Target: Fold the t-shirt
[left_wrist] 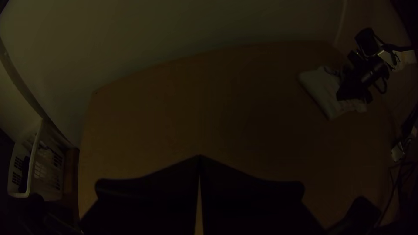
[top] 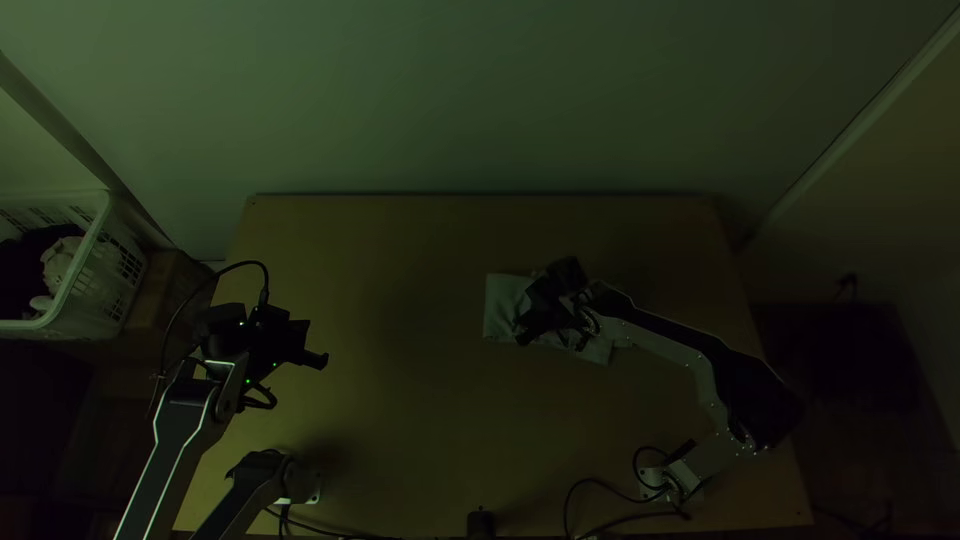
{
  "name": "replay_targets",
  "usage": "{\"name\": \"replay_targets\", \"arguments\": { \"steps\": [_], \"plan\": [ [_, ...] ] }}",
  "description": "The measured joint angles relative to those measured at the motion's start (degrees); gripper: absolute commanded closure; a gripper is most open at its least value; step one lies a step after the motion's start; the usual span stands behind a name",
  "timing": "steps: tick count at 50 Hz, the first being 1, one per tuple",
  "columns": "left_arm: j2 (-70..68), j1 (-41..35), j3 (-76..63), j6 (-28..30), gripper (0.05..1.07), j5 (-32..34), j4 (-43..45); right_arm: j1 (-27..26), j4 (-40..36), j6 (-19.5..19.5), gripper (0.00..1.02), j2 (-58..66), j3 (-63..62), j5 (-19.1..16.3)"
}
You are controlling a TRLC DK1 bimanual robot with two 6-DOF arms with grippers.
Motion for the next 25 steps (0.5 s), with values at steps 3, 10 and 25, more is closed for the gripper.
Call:
{"name": "replay_targets", "arguments": {
  "steps": [3,10,25],
  "plan": [
    [0.0,0.4,-0.5,0.0,1.03,0.0,0.5,-0.3,1.2,-0.1,1.00,0.8,0.0,0.0],
    [0.0,0.5,-1.2,0.0,1.03,0.0,0.6,-1.4,2.4,-0.1,1.00,1.4,-0.1,0.0],
    [-1.5,2.7,-2.8,1.1,1.03,0.0,1.4,-7.4,2.9,-0.1,1.00,1.6,-0.1,1.4]
  ]
}}
